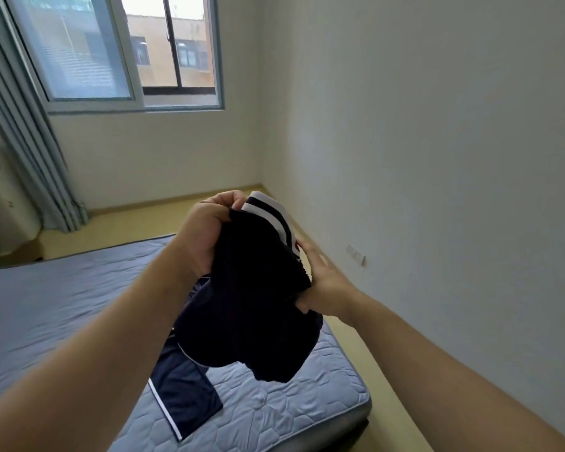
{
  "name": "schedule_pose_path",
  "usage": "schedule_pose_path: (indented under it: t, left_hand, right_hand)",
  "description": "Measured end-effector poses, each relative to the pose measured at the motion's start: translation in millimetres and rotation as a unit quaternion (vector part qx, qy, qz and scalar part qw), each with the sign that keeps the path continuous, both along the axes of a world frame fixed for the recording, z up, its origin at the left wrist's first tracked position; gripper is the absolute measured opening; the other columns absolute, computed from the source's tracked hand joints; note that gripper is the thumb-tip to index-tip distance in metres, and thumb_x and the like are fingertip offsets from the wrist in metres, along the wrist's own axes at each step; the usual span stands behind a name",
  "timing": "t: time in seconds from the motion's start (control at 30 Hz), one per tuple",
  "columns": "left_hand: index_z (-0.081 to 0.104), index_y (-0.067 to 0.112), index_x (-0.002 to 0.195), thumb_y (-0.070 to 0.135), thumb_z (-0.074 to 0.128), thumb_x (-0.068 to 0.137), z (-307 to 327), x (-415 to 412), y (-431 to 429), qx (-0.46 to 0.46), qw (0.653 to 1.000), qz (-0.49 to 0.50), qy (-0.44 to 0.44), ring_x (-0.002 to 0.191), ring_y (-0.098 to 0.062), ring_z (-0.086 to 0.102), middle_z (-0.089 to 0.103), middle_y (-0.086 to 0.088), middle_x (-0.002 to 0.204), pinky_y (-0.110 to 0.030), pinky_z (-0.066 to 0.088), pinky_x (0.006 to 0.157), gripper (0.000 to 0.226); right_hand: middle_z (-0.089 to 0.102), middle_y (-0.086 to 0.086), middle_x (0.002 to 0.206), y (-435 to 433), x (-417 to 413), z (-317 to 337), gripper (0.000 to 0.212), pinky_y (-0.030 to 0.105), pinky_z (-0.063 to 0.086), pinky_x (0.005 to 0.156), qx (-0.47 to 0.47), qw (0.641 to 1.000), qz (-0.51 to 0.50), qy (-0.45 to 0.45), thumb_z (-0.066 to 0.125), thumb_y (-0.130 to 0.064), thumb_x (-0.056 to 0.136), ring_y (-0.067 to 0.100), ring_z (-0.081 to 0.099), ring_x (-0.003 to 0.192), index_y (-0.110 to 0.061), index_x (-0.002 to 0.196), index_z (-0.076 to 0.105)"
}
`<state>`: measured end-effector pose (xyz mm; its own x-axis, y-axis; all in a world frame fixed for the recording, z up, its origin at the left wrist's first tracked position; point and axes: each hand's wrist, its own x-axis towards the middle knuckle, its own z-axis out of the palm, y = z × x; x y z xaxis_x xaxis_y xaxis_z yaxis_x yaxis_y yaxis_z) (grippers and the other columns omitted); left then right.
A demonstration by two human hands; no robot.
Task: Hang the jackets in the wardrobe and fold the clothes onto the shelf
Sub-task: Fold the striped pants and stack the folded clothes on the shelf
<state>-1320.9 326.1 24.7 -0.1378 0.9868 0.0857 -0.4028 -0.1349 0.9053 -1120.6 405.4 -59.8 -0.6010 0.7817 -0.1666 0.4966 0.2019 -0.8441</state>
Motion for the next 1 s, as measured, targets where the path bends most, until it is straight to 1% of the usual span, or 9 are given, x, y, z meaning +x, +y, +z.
schedule_pose_path:
  t: [0.07,0.17,0.3,0.37,0.5,0.63,0.8,0.9,1.0]
  left_hand:
    - [0.053,0.02,0.053,-0.005,0.037,0.059,3,-2,-2,0.008,1.0,0.007,-0.005,0.051,-0.014,0.053,0.052,0.0,0.058,-0.02,0.046,0.048,0.03]
    - [0.059,0.02,0.053,-0.013,0.032,0.068,5,-3,0,0.013,0.999,0.03,-0.006,0.05,-0.012,0.055,0.055,0.001,0.057,-0.017,0.048,0.051,0.046]
    - [0.063,0.016,0.067,-0.017,0.027,0.075,3,-14,3,0.012,0.997,0.077,-0.001,0.054,-0.013,0.058,0.059,-0.001,0.06,-0.017,0.05,0.052,0.049]
    - [0.062,0.012,0.082,-0.016,0.029,0.075,1,-28,6,-0.014,0.992,0.124,0.019,0.058,-0.015,0.06,0.061,-0.003,0.066,-0.018,0.051,0.055,0.043]
    - [0.065,0.013,0.086,-0.016,0.037,0.075,-14,-58,16,-0.083,0.952,0.267,0.122,0.058,-0.015,0.061,0.066,-0.001,0.068,-0.02,0.051,0.055,0.042]
    - [0.058,0.018,0.104,0.0,0.065,0.08,-40,-61,15,-0.134,0.883,0.28,0.353,0.092,-0.022,0.06,0.061,-0.006,0.105,-0.036,0.052,0.084,0.032]
    - [0.063,0.034,0.104,0.005,0.068,0.057,-38,-17,-11,0.022,0.923,0.106,0.37,0.113,-0.009,0.061,0.067,0.012,0.116,-0.038,0.054,0.089,0.056]
    - [0.056,0.037,0.119,0.007,0.071,0.06,-35,-2,-25,0.096,0.908,0.03,0.408,0.12,-0.011,0.058,0.06,0.011,0.127,-0.039,0.053,0.093,0.068]
    - [0.03,0.046,0.147,0.021,0.087,0.062,-32,1,-33,0.159,0.867,-0.032,0.471,0.134,-0.007,0.045,0.034,0.016,0.148,-0.031,0.047,0.103,0.105]
  right_hand:
    - [0.042,-0.005,0.14,-6,-6,3,0.119,0.028,0.053,0.075,-0.049,0.997,0.036,0.041,0.065,-0.006,0.056,0.025,0.053,0.117,-0.055,0.15,0.011]
    - [0.051,-0.009,0.137,-17,-18,3,0.109,0.037,0.047,0.105,-0.056,0.995,0.055,0.069,0.081,-0.017,0.064,0.016,0.051,0.126,-0.047,0.151,0.022]
    - [0.068,-0.001,0.112,-20,-27,-1,0.031,0.044,0.05,0.099,0.026,0.998,0.003,0.058,0.067,-0.02,0.09,0.019,0.062,0.107,-0.021,0.12,0.061]
    - [0.069,0.003,0.101,-17,-28,3,0.014,0.043,0.052,0.09,0.042,0.997,-0.031,0.056,0.062,-0.021,0.094,0.022,0.064,0.097,-0.018,0.108,0.064]
    - [0.069,-0.001,0.099,-4,-27,28,0.021,0.034,0.055,0.077,0.079,0.993,-0.081,0.041,0.062,-0.034,0.094,0.017,0.067,0.092,-0.02,0.109,0.062]
    - [0.074,0.006,0.094,10,-25,67,0.023,0.033,0.06,0.068,-0.054,0.982,-0.152,0.102,0.071,-0.033,0.088,0.019,0.073,0.082,-0.016,0.102,0.063]
    - [0.07,0.007,0.072,5,-28,94,0.01,0.031,0.052,0.064,-0.177,0.963,-0.173,0.109,0.073,-0.021,0.081,0.02,0.065,0.06,-0.013,0.074,0.072]
    - [0.066,0.009,0.077,0,-26,103,0.015,0.027,0.052,0.059,-0.279,0.927,-0.178,0.179,0.06,-0.02,0.092,0.019,0.064,0.064,-0.01,0.083,0.065]
    - [0.063,0.011,0.104,2,-21,111,0.02,0.032,0.054,0.076,-0.309,0.902,-0.194,0.23,0.052,-0.024,0.099,0.023,0.062,0.091,-0.008,0.106,0.062]
